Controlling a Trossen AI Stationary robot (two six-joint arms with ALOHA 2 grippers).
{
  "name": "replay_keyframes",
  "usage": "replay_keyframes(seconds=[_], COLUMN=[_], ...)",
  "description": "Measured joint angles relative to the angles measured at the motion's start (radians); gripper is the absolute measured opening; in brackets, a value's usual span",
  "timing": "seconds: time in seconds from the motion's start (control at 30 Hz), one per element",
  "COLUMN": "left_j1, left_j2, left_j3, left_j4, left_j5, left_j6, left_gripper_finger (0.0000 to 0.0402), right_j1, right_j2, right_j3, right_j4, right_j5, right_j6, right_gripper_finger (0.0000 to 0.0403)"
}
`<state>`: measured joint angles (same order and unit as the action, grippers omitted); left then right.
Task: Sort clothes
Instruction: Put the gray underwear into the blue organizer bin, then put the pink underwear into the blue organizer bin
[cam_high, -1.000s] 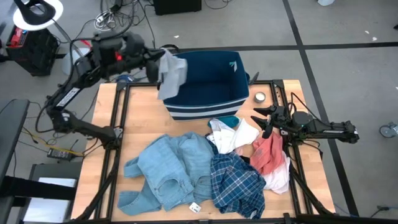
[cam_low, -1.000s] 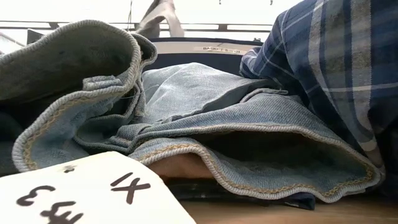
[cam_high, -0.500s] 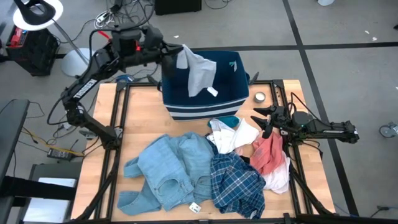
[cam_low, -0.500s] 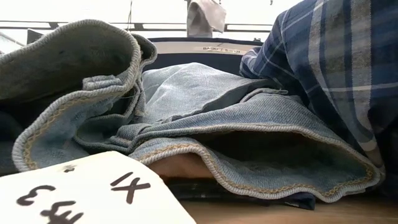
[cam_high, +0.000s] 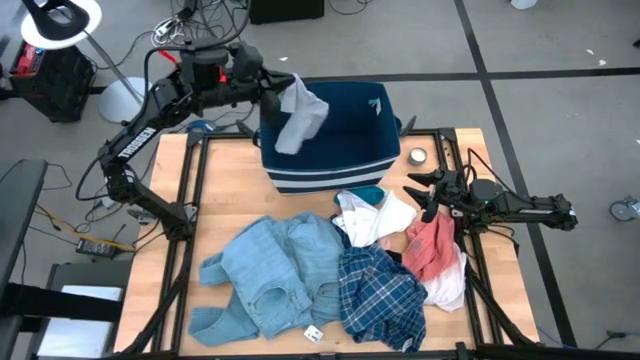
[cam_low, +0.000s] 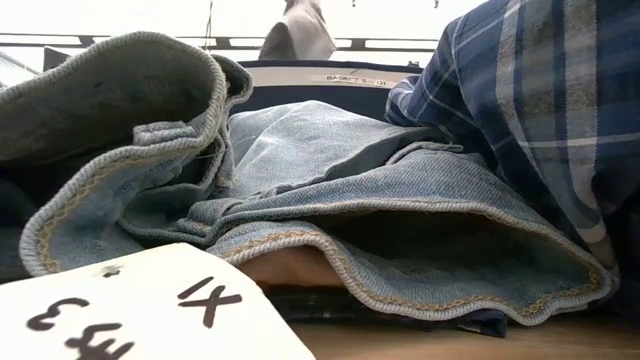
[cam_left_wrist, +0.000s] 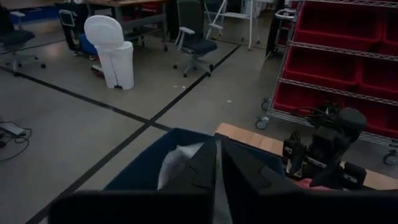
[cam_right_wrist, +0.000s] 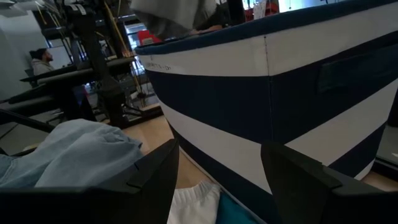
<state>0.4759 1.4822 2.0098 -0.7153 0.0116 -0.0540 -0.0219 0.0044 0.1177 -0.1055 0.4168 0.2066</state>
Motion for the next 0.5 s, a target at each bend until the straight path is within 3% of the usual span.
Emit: replay_keyframes(seconds=[0.27,0.5], left_j1=[0.002,-0.016], left_j2=[0.000,-0.001], left_j3=[0.000,0.000], left_j4=[-0.080,-0.230], left_j5=[-0.014,-0.013], left_j6=[0.007,0.109], left_gripper_finger=[0.0090,0.0094], right_j1=[0.000,0.000], right_j2=[0.000,0.000], right_j3=[0.000,0.000], right_j4=[0.000,0.000], right_j5=[0.000,0.000], right_j6=[0.000,0.000], right_gripper_finger=[0.0230,0.0230])
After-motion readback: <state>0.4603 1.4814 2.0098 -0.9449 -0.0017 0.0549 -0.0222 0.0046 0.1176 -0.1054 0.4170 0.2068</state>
